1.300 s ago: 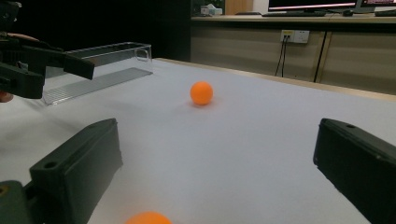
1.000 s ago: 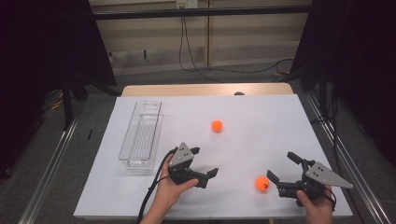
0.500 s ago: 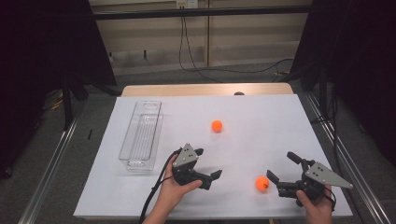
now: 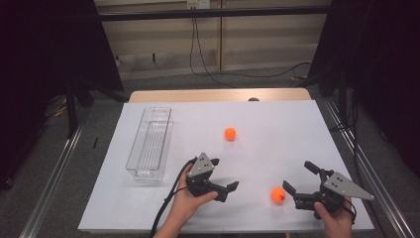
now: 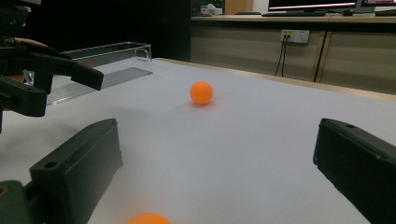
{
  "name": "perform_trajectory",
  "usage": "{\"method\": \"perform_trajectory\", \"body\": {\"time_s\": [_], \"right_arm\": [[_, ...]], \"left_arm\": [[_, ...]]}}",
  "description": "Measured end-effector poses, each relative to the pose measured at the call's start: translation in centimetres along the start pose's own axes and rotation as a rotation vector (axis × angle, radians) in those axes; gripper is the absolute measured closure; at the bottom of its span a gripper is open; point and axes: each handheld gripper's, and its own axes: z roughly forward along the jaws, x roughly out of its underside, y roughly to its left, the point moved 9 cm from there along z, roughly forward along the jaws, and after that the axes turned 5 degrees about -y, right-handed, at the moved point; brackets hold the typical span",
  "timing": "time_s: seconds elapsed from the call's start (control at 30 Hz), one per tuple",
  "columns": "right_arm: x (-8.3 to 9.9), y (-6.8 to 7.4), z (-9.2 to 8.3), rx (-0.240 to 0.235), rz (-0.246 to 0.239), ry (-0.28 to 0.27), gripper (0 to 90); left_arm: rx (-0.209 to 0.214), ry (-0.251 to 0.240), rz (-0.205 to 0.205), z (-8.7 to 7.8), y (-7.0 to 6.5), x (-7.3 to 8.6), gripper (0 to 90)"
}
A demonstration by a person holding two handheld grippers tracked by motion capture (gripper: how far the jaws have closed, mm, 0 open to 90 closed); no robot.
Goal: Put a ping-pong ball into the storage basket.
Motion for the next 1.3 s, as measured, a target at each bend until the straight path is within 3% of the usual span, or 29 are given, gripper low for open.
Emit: {"method": "perform_trajectory", "body": {"time_s": [1.3], "right_arm": [[0.0, 0.1, 0.0, -0.006, -0.004, 0.001, 0.6]], "left_arm": [[0.037, 0.039, -0.006, 2.3, -1.2, 0.4, 2.3]]}}
